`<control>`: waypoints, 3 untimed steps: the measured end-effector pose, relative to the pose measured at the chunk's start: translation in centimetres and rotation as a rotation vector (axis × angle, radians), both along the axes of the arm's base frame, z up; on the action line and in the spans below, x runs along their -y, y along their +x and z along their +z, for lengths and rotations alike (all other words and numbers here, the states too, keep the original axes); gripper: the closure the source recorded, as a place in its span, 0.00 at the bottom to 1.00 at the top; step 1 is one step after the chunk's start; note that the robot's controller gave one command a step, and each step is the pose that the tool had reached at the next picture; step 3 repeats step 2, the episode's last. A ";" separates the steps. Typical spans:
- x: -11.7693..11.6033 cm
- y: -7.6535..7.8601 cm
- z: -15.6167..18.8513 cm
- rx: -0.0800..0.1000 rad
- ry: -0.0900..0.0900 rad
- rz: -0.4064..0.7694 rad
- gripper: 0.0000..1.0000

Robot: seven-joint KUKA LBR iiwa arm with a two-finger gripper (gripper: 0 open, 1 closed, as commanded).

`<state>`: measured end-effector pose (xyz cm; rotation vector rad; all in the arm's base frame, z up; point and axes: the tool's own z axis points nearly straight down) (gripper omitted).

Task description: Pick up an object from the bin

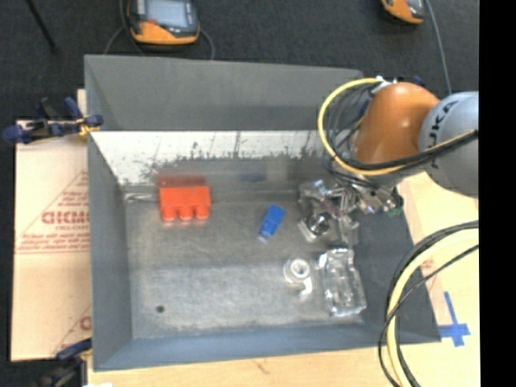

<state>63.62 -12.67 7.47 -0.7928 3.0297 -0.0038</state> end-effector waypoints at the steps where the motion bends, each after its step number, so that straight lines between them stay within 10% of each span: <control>1: 0.1 0.0 0.1 0.001 0.000 -0.002 1.00; 2: 1.4 1.3 15.4 0.004 -0.005 0.132 1.00; 3: 1.4 1.3 15.4 0.004 -0.005 0.132 1.00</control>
Offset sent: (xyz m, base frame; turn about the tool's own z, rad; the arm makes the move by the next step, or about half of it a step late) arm 0.0000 0.0000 0.0000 0.0000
